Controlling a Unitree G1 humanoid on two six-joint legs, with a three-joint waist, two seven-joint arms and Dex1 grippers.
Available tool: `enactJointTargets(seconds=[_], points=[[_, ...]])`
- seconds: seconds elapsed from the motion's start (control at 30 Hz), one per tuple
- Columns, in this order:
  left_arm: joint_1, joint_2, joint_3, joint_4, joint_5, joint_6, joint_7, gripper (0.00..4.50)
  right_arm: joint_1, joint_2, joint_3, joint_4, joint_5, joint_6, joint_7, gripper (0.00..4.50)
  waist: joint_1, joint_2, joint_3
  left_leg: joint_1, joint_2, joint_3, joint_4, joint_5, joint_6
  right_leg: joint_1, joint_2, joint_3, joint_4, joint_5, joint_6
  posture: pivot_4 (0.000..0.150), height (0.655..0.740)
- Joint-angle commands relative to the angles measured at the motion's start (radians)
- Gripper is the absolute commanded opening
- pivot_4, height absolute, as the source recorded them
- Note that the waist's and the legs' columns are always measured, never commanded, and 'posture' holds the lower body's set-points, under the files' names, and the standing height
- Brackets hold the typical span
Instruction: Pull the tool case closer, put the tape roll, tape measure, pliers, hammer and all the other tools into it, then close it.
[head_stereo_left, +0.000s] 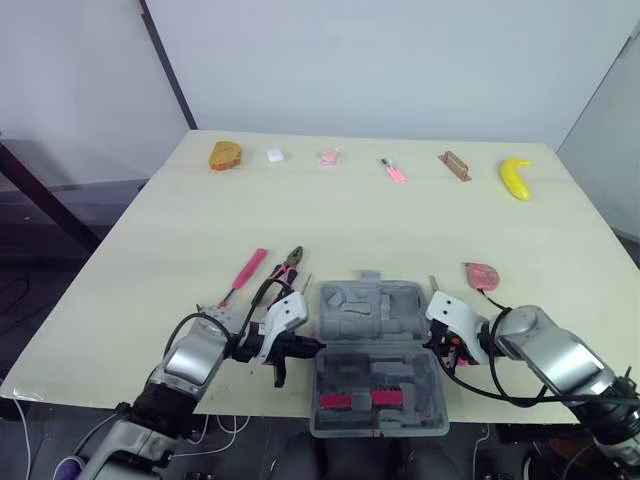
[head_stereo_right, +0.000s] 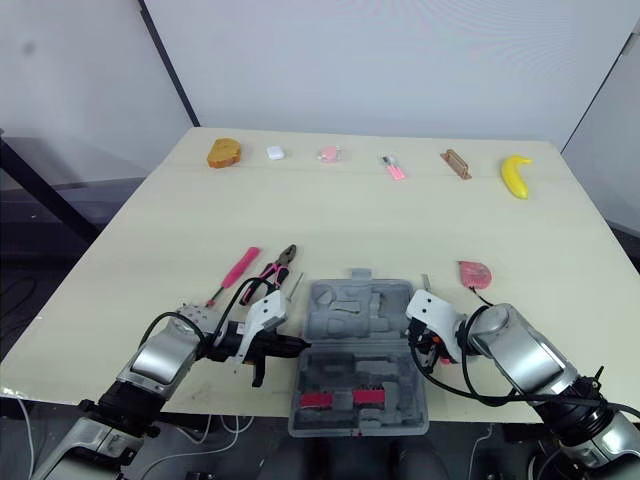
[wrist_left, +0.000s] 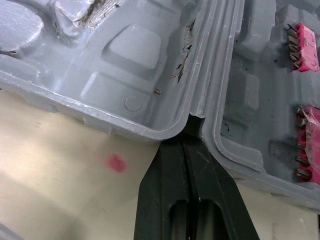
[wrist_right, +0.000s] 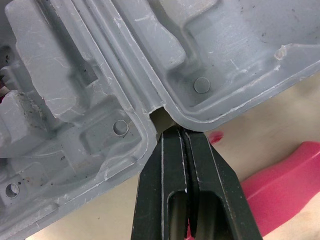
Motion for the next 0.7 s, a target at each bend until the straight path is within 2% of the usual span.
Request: enactJointTargets(seconds=[0.03, 0.7], points=[[0.028, 0.007, -0.028, -0.029, -0.008, 0.010, 0.001, 0.00, 0.011, -0.007, -0.007, -0.057, 0.025, 0.011, 0.002, 0.03, 0.000, 0.000, 0.000, 0.000, 0.000, 0.000, 0.000, 0.000, 0.000, 0.000, 0.000, 0.000, 0.000, 0.000, 0.000, 0.150, 0.7400], [0.098, 0.026, -0.026, -0.069, -0.040, 0.020, 0.037, 0.00, 0.050, -0.026, -0.006, -0.108, 0.053, 0.044, -0.035, 0.03, 0.001, 0.000, 0.000, 0.001, 0.000, 0.000, 0.000, 0.000, 0.000, 0.001, 0.000, 0.000, 0.000, 0.000, 0.000, 0.150, 0.7400]])
